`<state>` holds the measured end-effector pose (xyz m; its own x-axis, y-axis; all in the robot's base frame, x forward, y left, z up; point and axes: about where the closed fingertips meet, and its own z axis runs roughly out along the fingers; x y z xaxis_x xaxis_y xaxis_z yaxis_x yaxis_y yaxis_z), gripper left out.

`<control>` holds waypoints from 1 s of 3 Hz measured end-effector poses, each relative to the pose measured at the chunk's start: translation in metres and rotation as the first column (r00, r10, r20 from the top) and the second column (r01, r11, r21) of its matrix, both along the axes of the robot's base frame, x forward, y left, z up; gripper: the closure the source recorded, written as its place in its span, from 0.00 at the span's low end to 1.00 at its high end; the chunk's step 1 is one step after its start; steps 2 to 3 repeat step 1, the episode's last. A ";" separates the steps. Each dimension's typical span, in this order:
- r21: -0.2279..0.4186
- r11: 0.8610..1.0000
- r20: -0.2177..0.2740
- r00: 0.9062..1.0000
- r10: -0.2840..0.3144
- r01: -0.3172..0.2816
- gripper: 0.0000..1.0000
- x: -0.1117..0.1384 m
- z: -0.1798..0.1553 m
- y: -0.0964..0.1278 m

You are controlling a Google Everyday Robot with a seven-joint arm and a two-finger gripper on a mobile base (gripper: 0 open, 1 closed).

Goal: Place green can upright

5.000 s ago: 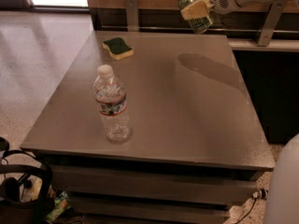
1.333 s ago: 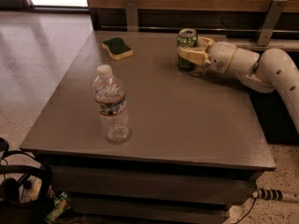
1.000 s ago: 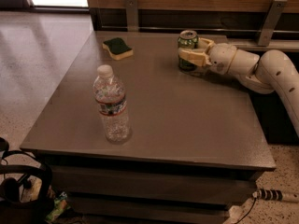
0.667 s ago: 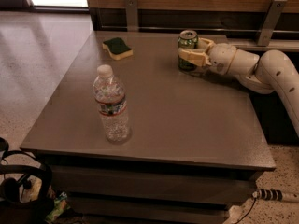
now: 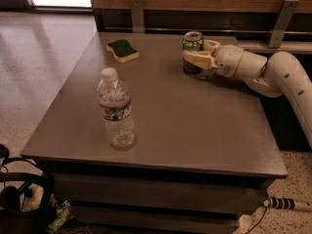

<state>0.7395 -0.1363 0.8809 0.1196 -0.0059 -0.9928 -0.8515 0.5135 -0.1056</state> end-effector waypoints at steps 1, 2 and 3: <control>0.001 1.000 0.000 1.000 0.006 -0.006 0.04 0.000 0.000 0.004; 0.001 1.000 0.000 1.000 0.006 -0.006 0.04 0.000 0.000 0.004; 0.001 1.000 0.000 1.000 0.006 -0.006 0.04 0.000 0.000 0.004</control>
Offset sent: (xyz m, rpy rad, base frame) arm 0.0000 0.0000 0.0000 0.0000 0.0000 0.0000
